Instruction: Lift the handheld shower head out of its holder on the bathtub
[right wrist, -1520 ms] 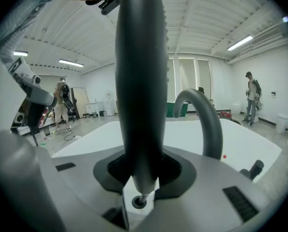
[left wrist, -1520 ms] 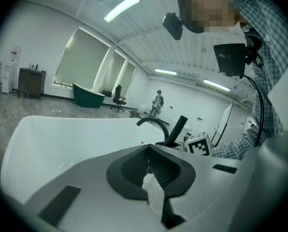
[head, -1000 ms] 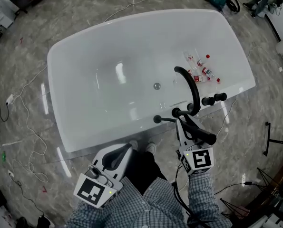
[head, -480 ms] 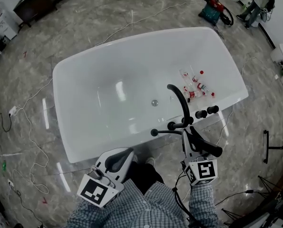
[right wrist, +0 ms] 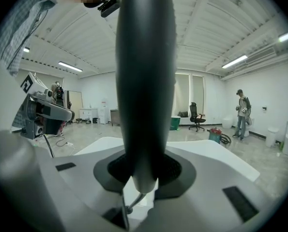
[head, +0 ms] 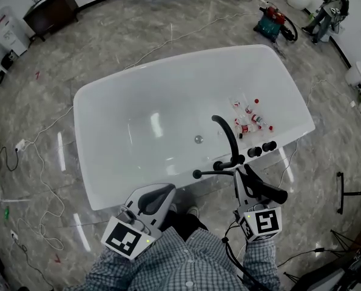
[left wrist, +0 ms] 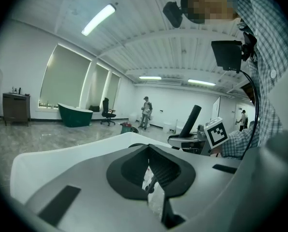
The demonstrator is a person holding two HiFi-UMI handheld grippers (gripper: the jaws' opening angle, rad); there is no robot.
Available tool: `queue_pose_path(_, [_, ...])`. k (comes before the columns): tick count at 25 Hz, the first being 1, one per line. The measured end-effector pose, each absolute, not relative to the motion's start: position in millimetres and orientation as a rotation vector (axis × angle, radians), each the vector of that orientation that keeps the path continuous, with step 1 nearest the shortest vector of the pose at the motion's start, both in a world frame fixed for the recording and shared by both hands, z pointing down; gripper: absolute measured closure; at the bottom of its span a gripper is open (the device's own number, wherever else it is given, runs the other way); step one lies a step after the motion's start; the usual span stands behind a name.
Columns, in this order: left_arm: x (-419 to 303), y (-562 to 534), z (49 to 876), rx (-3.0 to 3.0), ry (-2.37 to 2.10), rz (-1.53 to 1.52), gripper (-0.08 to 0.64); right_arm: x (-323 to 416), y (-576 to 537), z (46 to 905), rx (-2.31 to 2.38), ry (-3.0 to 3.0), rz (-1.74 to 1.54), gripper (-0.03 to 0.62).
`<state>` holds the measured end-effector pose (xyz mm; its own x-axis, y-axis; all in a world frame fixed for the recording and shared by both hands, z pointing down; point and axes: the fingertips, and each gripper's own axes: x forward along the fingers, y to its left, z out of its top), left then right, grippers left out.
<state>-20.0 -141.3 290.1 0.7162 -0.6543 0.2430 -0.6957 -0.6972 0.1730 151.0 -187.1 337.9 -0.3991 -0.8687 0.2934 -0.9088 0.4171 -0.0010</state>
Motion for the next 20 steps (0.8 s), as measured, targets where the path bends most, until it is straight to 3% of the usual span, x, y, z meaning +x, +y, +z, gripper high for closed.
queue_pose_path(20, [-21,-150,253,2.708,-1.152,0.202,0.554,198,-162,268,1.688,-2.427,0.227,0.489])
